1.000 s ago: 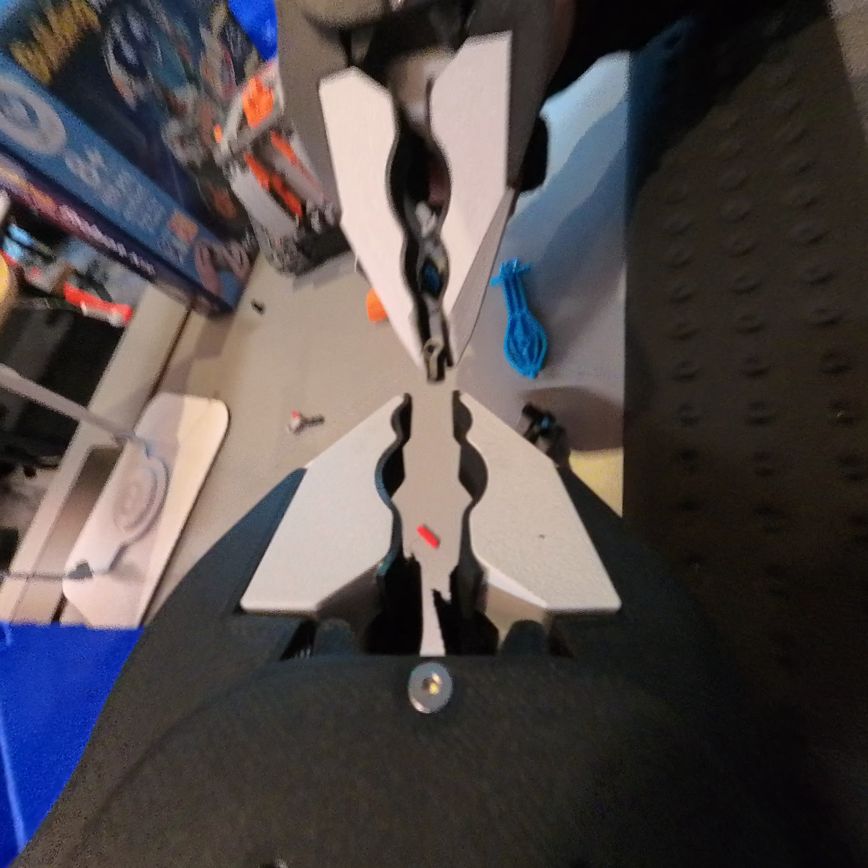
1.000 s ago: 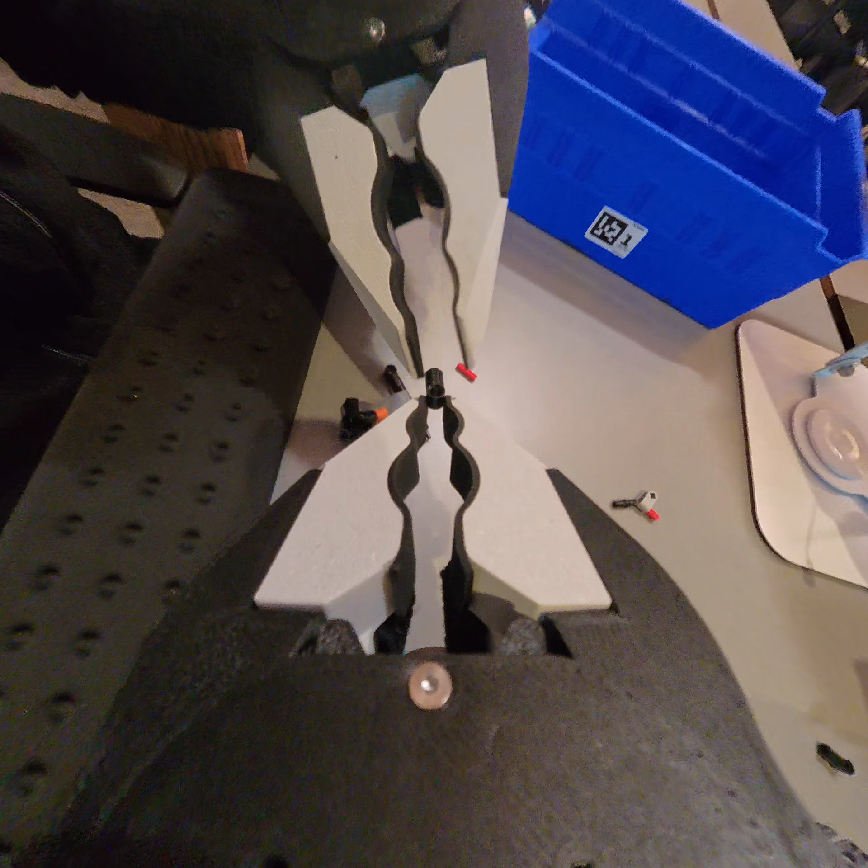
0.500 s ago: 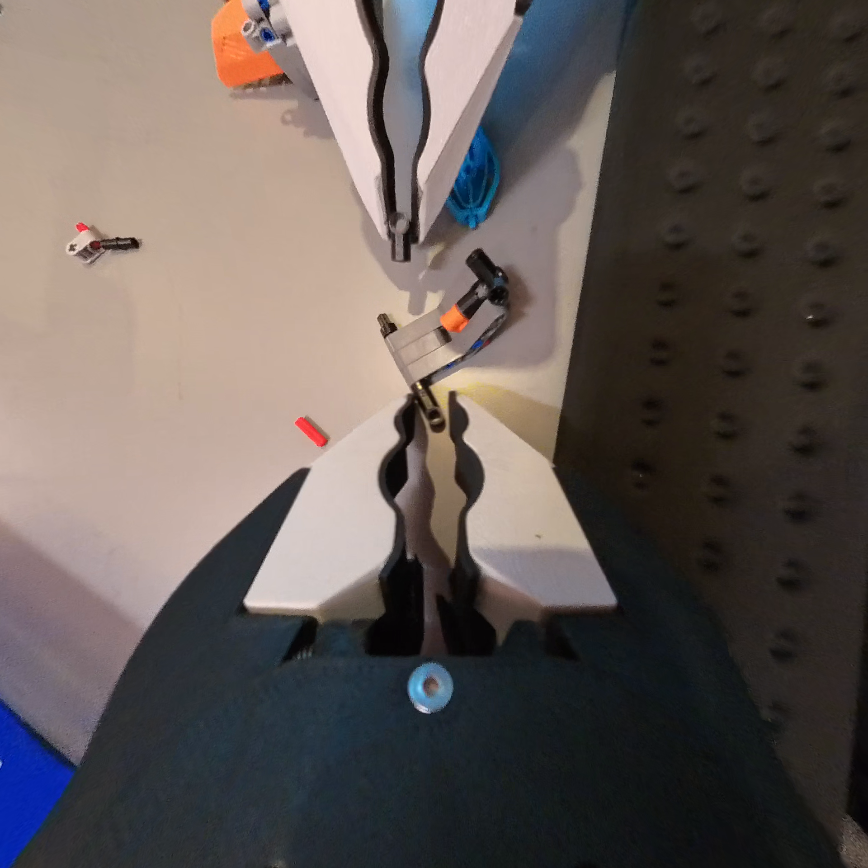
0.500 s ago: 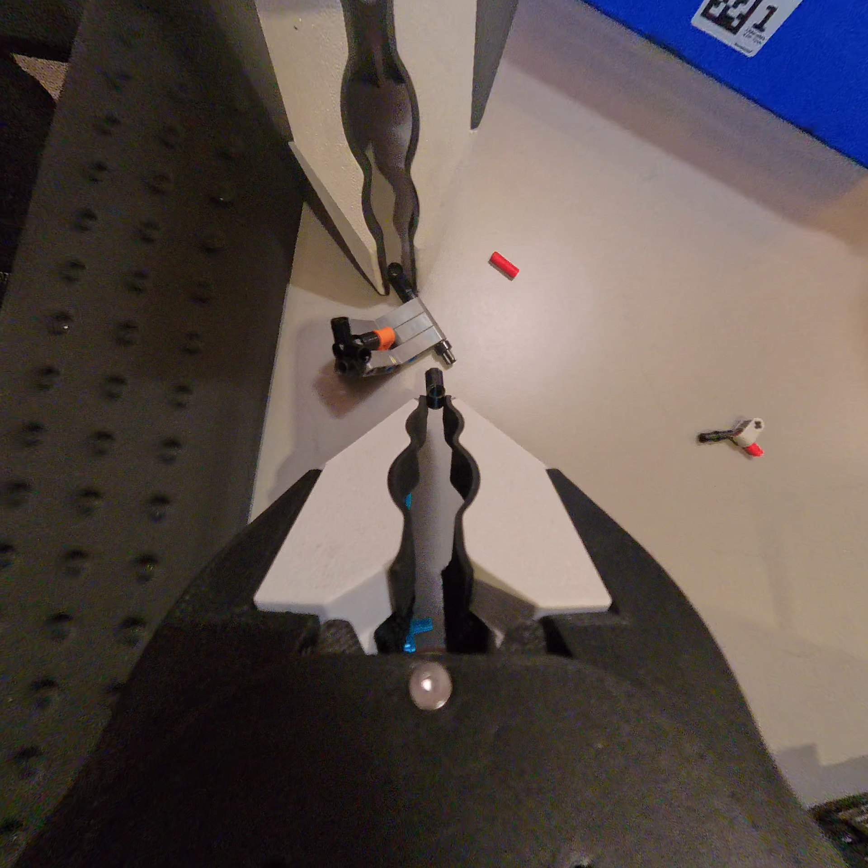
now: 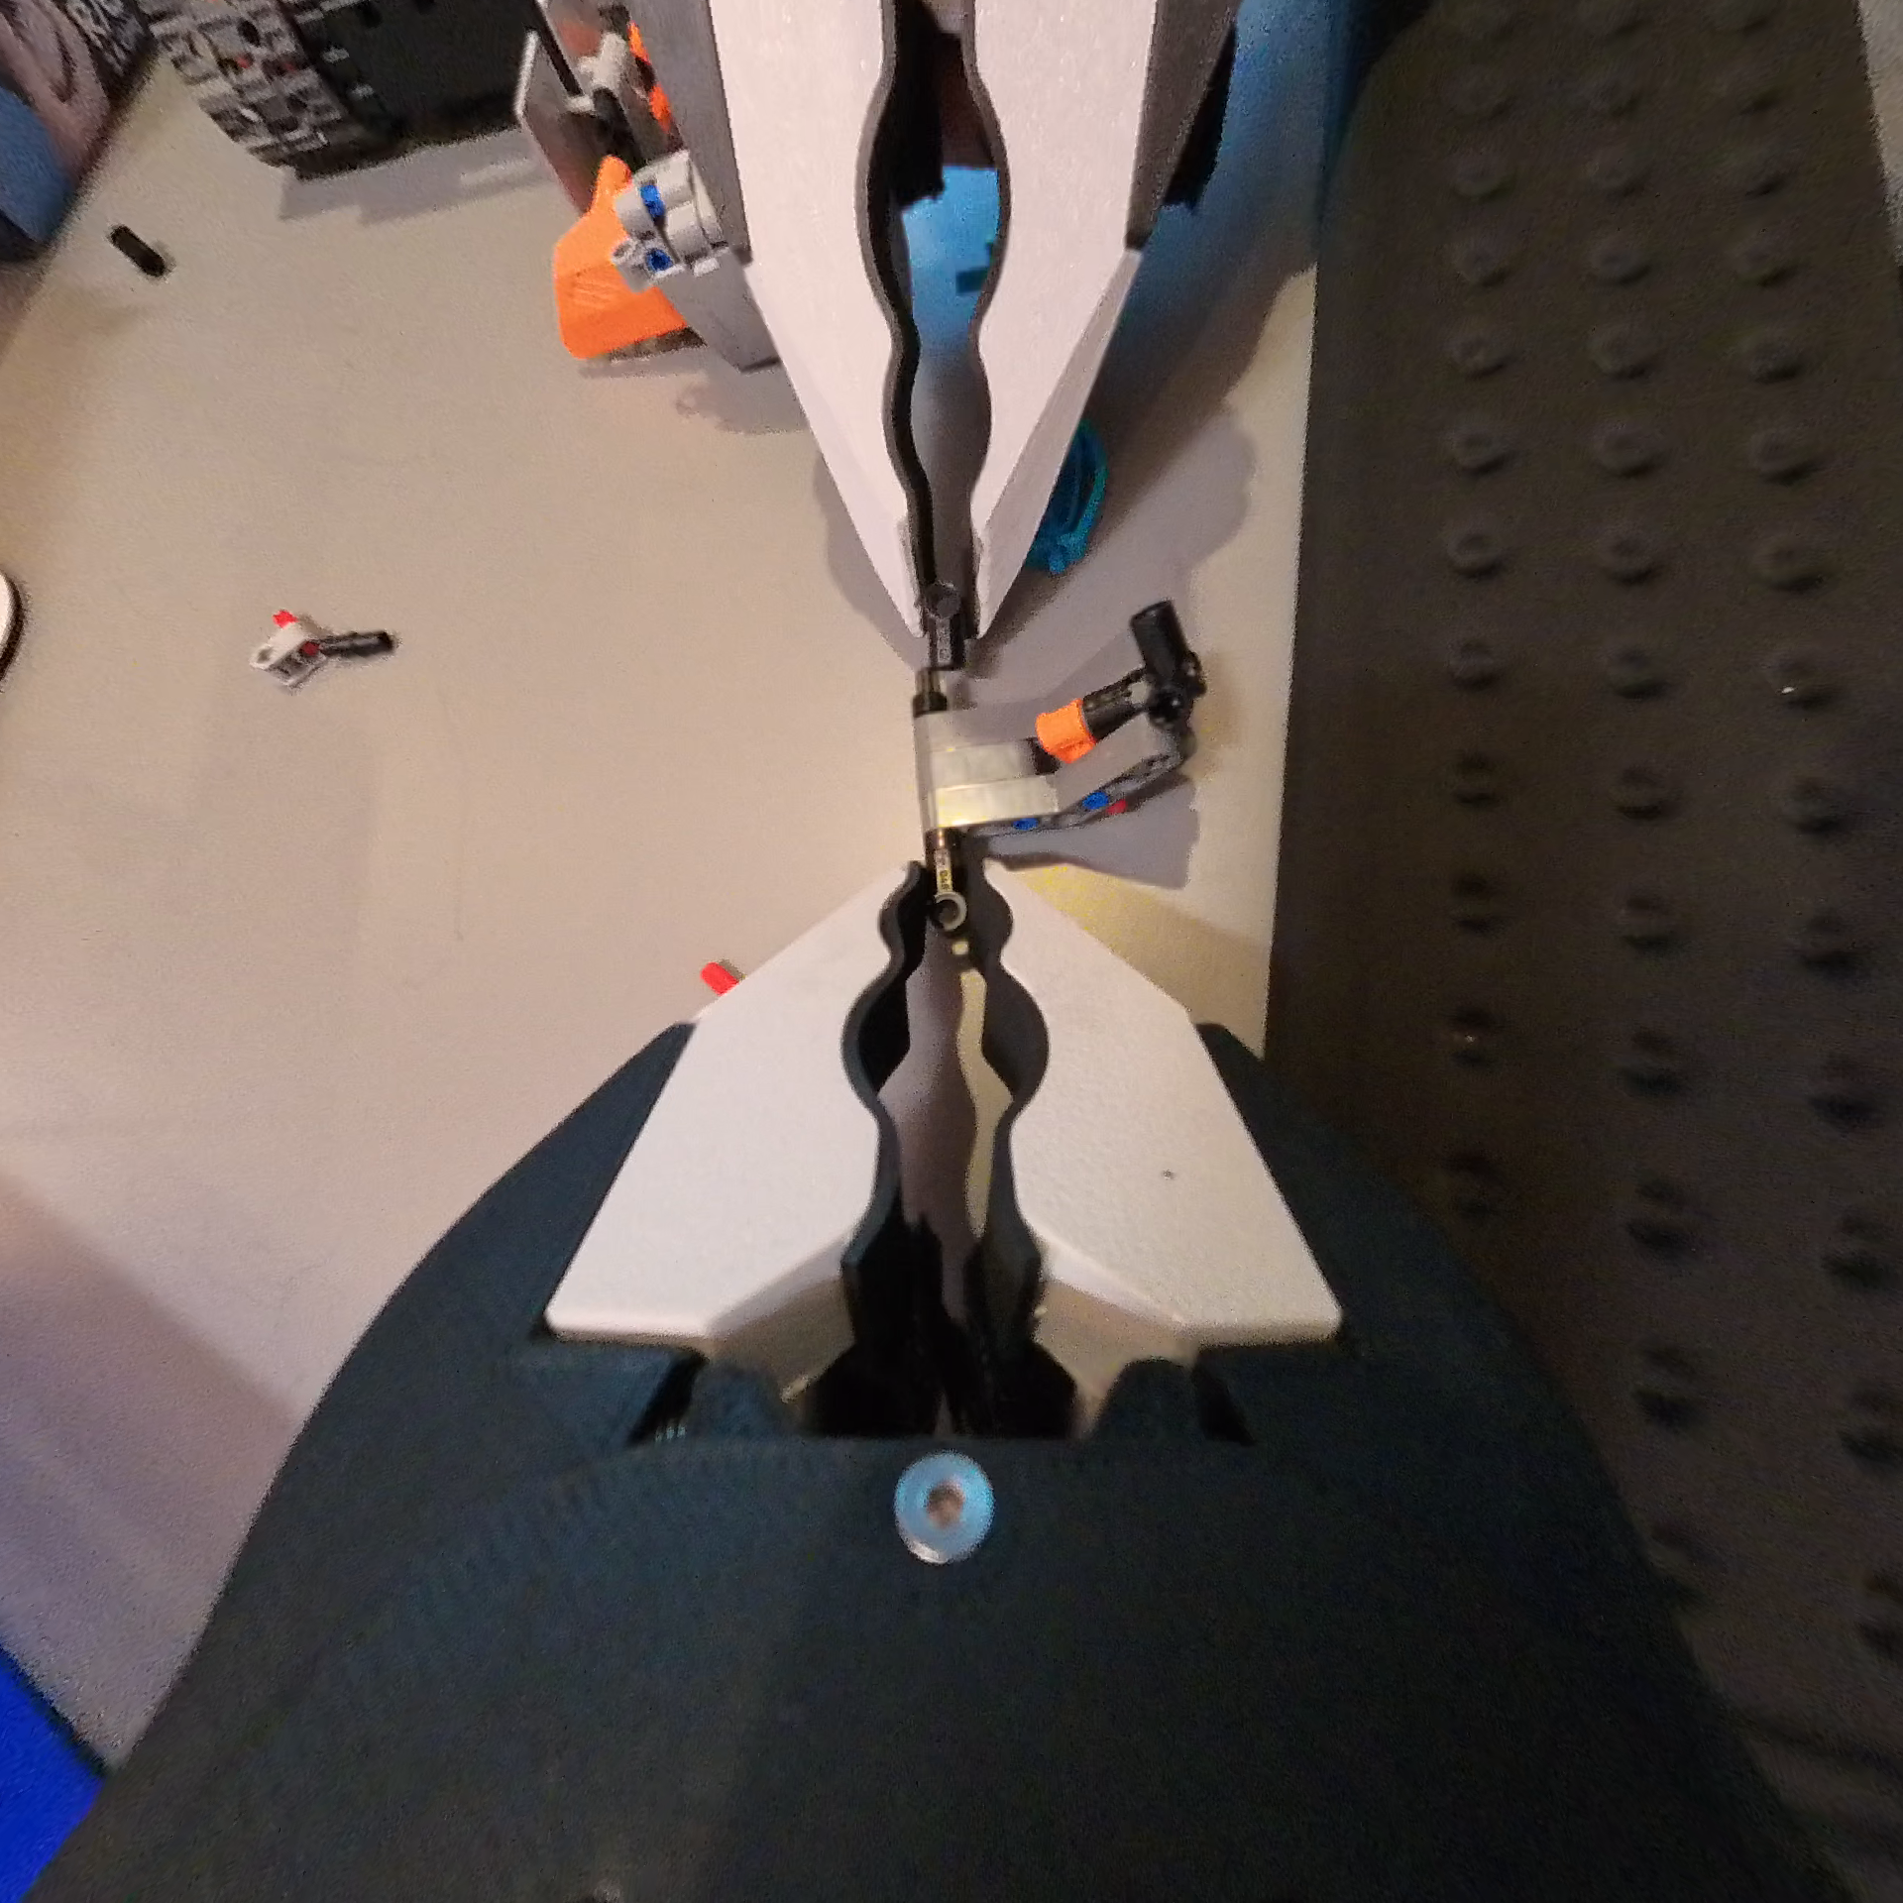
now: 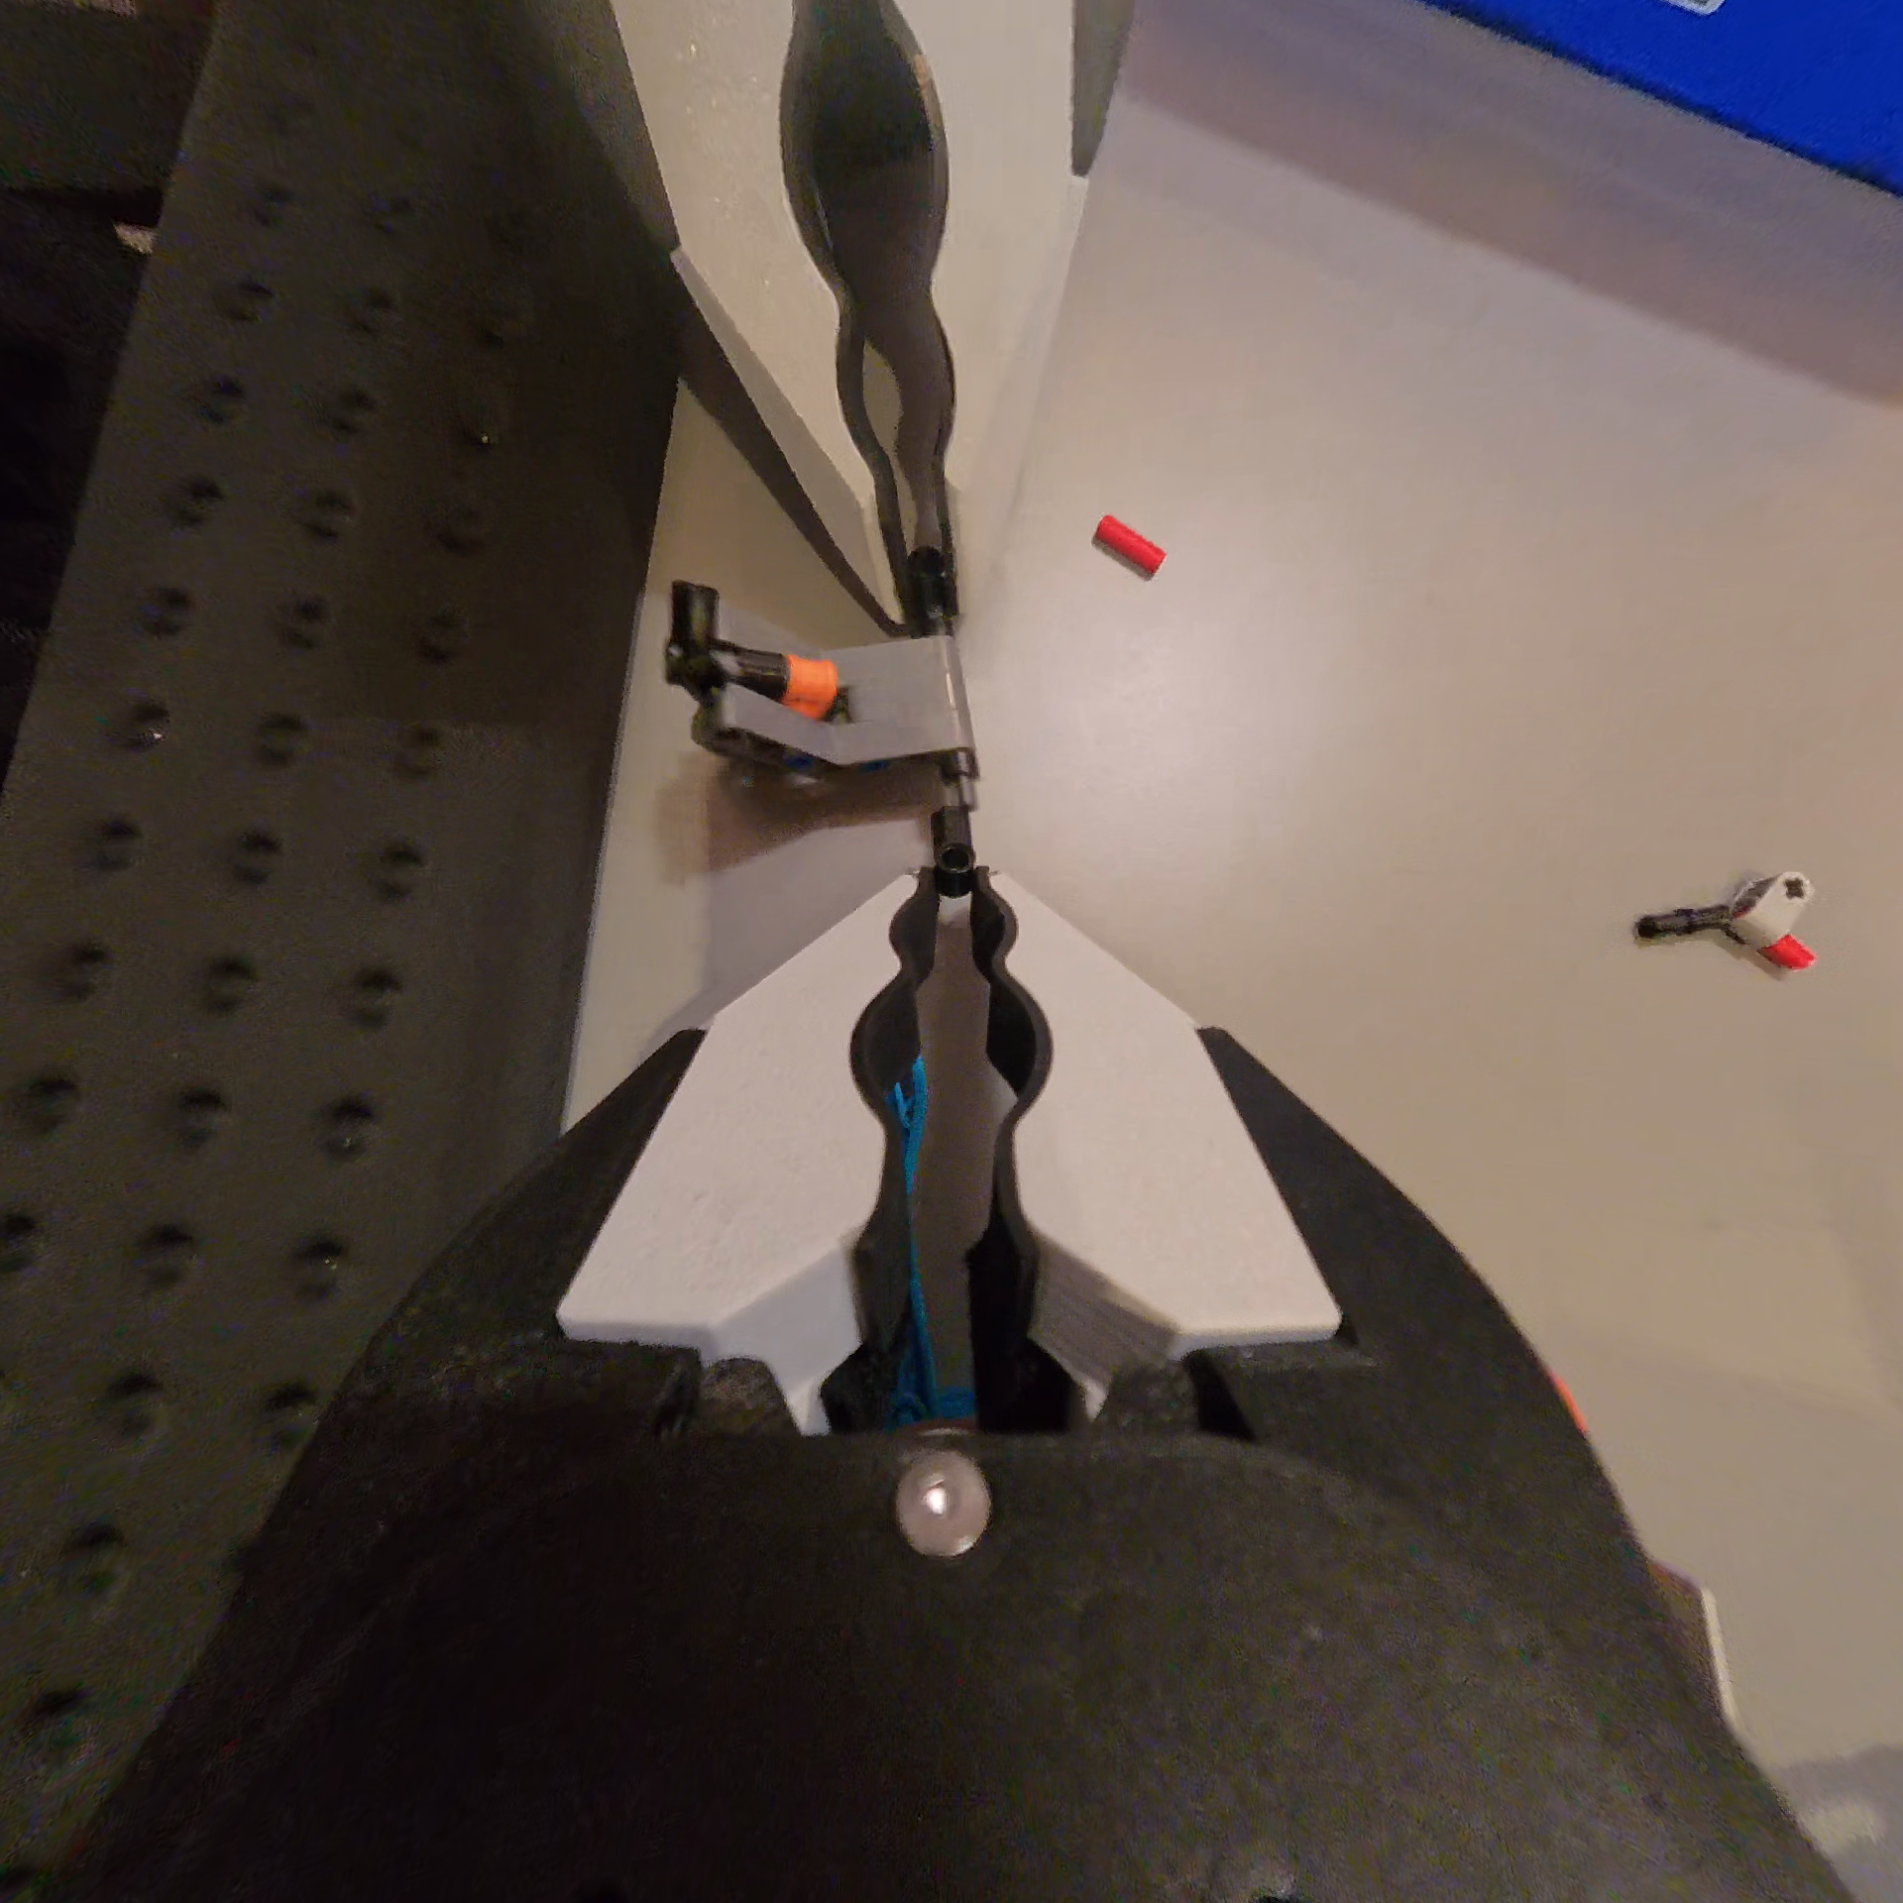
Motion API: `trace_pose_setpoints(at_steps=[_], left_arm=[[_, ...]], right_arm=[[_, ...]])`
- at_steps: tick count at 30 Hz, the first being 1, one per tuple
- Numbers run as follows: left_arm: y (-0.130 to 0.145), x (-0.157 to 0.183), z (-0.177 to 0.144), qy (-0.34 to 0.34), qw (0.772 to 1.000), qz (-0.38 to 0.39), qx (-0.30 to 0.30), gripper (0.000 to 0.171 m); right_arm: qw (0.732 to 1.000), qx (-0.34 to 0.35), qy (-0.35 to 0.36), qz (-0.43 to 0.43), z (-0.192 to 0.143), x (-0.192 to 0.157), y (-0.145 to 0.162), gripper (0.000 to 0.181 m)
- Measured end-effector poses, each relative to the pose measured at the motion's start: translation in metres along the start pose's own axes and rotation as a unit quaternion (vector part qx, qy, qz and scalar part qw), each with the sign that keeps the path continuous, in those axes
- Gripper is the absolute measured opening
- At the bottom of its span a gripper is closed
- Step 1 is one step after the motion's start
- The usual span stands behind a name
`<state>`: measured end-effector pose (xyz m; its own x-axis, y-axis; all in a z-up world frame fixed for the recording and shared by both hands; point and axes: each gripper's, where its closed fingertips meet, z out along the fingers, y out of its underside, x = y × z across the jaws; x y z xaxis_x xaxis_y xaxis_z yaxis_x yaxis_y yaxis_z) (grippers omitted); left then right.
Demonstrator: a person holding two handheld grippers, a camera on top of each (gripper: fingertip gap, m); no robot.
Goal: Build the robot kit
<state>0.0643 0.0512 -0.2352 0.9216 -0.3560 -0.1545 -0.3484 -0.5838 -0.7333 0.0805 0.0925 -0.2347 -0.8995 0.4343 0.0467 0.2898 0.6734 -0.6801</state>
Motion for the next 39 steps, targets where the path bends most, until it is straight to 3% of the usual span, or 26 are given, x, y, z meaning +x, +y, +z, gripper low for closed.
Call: trace_pose_setpoints(at_steps=[5,15,39], left_arm=[[-0.011,-0.001,-0.007,-0.004,0.998,-0.016,0.053,0.006],[-0.022,0.002,-0.007,0.002,0.996,-0.025,0.084,0.005],[-0.012,0.013,0.008,-0.047,0.997,0.05,0.027,0.005]], right_arm=[[0.999,0.045,-0.004,0.017,-0.008,0.001,-0.007,0.004],[0.995,0.094,-0.006,0.023,-0.022,0.0,-0.013,0.004],[0.999,0.029,-0.005,-0.033,-0.001,-0.012,0.009,0.003]])
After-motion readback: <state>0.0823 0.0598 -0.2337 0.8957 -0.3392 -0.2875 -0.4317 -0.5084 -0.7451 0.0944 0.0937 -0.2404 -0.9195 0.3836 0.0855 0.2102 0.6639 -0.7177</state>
